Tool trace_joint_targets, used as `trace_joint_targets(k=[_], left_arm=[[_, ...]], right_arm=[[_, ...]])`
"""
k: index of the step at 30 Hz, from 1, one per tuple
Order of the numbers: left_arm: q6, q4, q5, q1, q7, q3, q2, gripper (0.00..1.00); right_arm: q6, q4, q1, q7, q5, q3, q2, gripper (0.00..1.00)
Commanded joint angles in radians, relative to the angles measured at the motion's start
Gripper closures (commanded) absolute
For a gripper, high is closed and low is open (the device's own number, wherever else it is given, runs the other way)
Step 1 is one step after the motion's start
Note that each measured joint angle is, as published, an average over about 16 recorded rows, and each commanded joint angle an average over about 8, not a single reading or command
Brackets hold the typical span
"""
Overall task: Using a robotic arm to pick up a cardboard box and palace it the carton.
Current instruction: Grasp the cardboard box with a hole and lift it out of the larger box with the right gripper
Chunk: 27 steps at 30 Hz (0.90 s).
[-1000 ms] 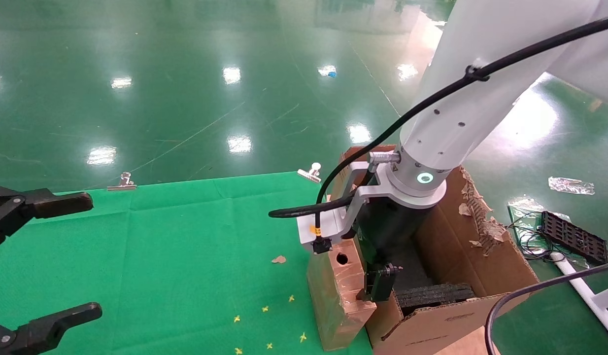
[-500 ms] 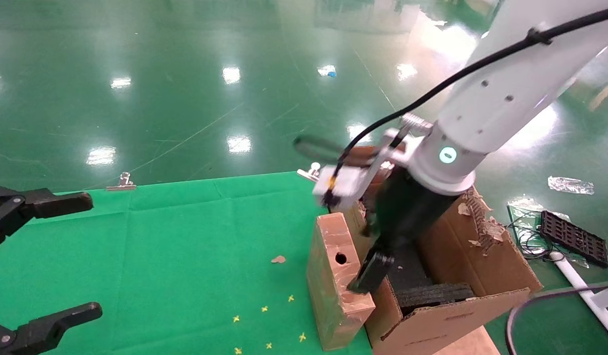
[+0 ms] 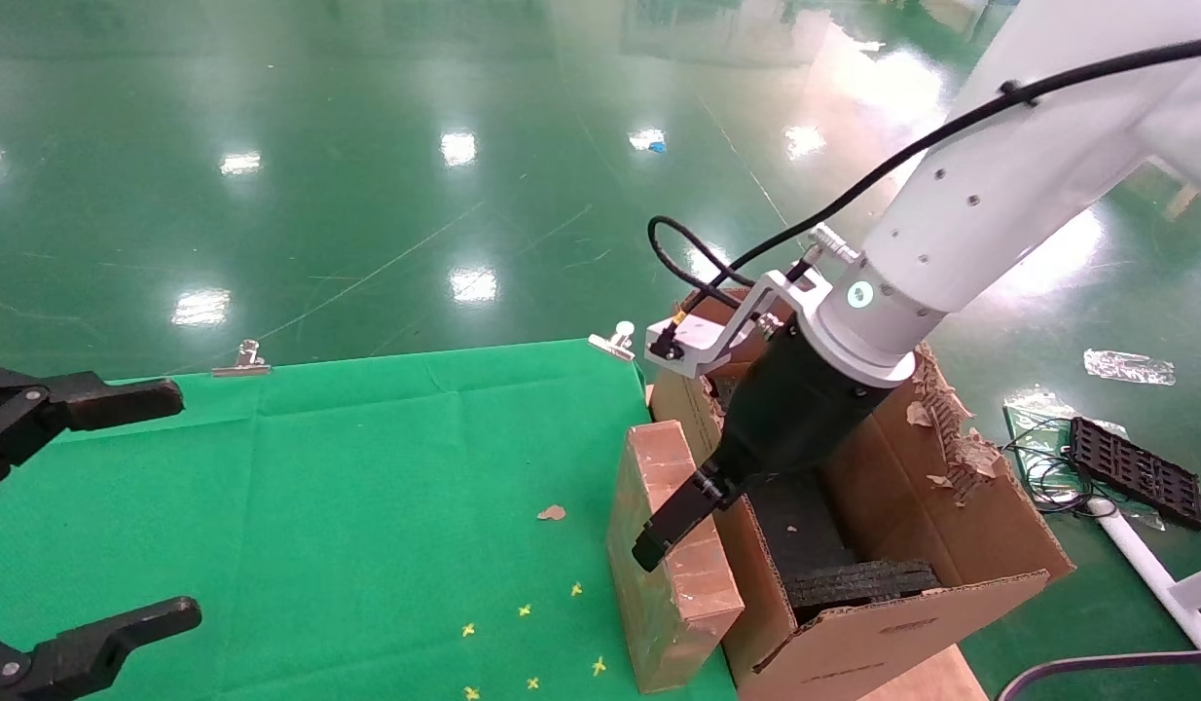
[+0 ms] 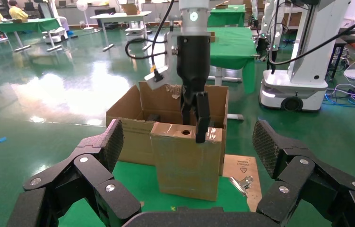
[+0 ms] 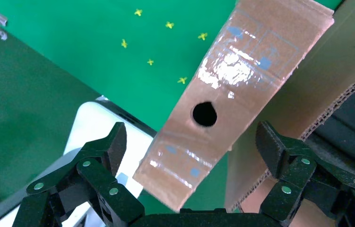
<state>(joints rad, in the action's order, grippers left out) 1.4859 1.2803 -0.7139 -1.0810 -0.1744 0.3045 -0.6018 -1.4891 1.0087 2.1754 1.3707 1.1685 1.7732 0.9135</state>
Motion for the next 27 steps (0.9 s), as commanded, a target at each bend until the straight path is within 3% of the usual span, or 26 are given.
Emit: trace_joint_targets(k=[1,2,4,8,10,12,16,18,20,27], left_arm=[[0.0,0.0,0.0,0.0,0.0,0.0,0.0,0.0],[0.0,0.0,0.0,0.0,0.0,0.0,0.0,0.0],[0.0,0.0,0.0,0.0,0.0,0.0,0.0,0.0],[0.0,0.0,0.0,0.0,0.0,0.0,0.0,0.02],[0.0,0.0,0.0,0.0,0.0,0.0,0.0,0.13],[0.0,0.0,0.0,0.0,0.0,0.001,0.0,0.32],[0.0,0.0,0.001,0.0,0.0,0.001,0.0,0.8],[0.0,0.0,0.001,0.0,0.0,0.001,0.0,0.93],[0.0,0.0,0.001,0.0,0.0,0.001,0.0,1.0],[-0.001,0.0,0.001,0.0,0.001,0.001,0.001,1.0]], right_arm=[[0.004,-0.027,-0.016,0.008,-0.003,0.004,0.011,0.0],[0.006,-0.034,-0.022,0.01,0.0,0.007,0.018,0.0],[0.009,-0.045,-0.031,0.014,0.006,0.012,0.03,0.12],[0.012,-0.055,-0.043,0.017,0.019,0.021,0.05,0.61],[0.011,-0.055,-0.045,0.017,0.026,0.026,0.058,0.86],[0.009,-0.053,-0.046,0.02,0.033,0.03,0.064,0.98],[0.003,-0.047,-0.046,0.028,0.043,0.038,0.073,1.0],[0.0,-0.044,-0.048,0.032,0.046,0.041,0.077,1.0],[-0.003,-0.042,-0.05,0.035,0.048,0.044,0.08,1.0],[-0.015,-0.044,-0.055,0.04,0.058,0.054,0.092,1.0]])
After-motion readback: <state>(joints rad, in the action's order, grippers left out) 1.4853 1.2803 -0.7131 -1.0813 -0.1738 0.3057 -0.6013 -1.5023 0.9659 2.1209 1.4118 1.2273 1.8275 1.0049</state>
